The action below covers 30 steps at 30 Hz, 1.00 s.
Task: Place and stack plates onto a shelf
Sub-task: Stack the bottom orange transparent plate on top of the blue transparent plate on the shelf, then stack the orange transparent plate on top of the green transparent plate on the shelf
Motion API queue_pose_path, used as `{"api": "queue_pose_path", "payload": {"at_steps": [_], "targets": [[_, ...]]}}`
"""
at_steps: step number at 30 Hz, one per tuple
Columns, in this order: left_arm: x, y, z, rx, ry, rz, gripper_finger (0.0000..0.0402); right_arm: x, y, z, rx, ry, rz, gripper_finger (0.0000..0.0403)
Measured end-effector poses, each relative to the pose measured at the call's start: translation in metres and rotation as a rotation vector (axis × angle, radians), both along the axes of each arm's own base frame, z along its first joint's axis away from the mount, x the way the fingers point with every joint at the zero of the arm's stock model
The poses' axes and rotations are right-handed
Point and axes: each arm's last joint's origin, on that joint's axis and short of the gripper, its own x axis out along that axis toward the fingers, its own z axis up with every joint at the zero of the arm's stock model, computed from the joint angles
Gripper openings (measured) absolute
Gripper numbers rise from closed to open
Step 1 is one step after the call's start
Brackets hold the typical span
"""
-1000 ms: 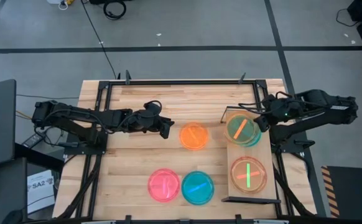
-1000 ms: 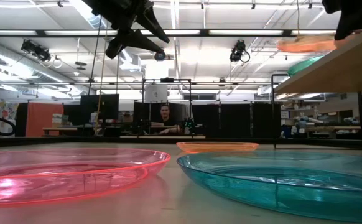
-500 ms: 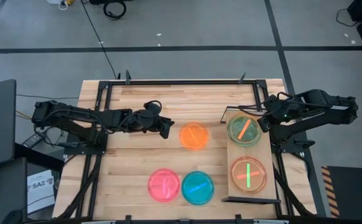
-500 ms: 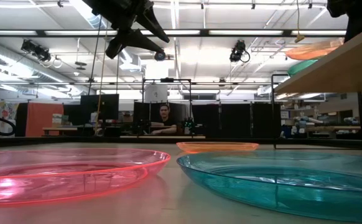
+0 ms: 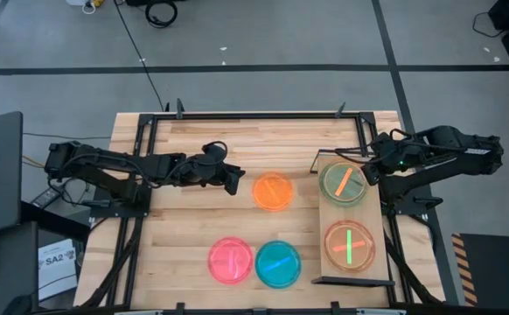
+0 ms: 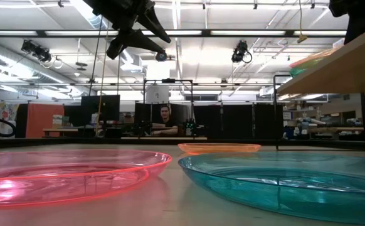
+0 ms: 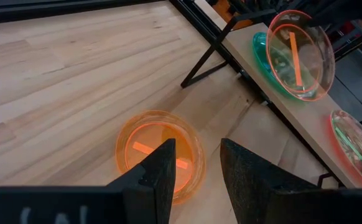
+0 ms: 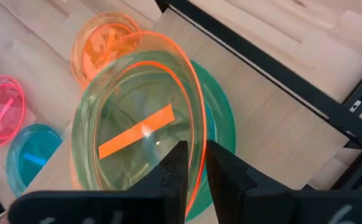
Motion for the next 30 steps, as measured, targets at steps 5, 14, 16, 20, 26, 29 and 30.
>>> {"api": "queue_pose_path", "payload": {"at_steps": [5,14,16,20,26,29,30], "targets": [[0.0000,0.0000,0.0000,0.000,0.000,0.000,0.0133,0.0000,-0.0006,0.0001,-0.019,-0.002,-0.010,0.0092],[0.0000,0.0000,0.0000,0.000,0.000,0.000,0.0133,0.0000,-0.0006,0.0001,-0.020,-0.002,-0.008,0.0143],[0.0000,0.0000,0.0000,0.000,0.000,0.000,0.0133,0.0000,-0.0006,0.0001,-0.024,0.000,-0.002,0.0151],[0.0000,0.0000,0.0000,0.000,0.000,0.000,0.0133,0.0000,-0.0006,0.0001,-0.024,0.000,-0.001,0.0161],[0.0000,0.0000,0.0000,0.000,0.001,0.000,0.0133,0.0002,-0.0006,0.0002,-0.024,-0.002,-0.001,0.0164],[0.0000,0.0000,-0.0001,0.000,0.001,0.000,0.0133,0.0018,-0.0004,0.0011,-0.017,-0.023,-0.006,0.0163],[0.0002,0.0000,-0.0004,0.000,0.002,0.000,0.0133,0.0027,-0.0002,0.0016,-0.014,-0.034,-0.008,0.0163]]}}
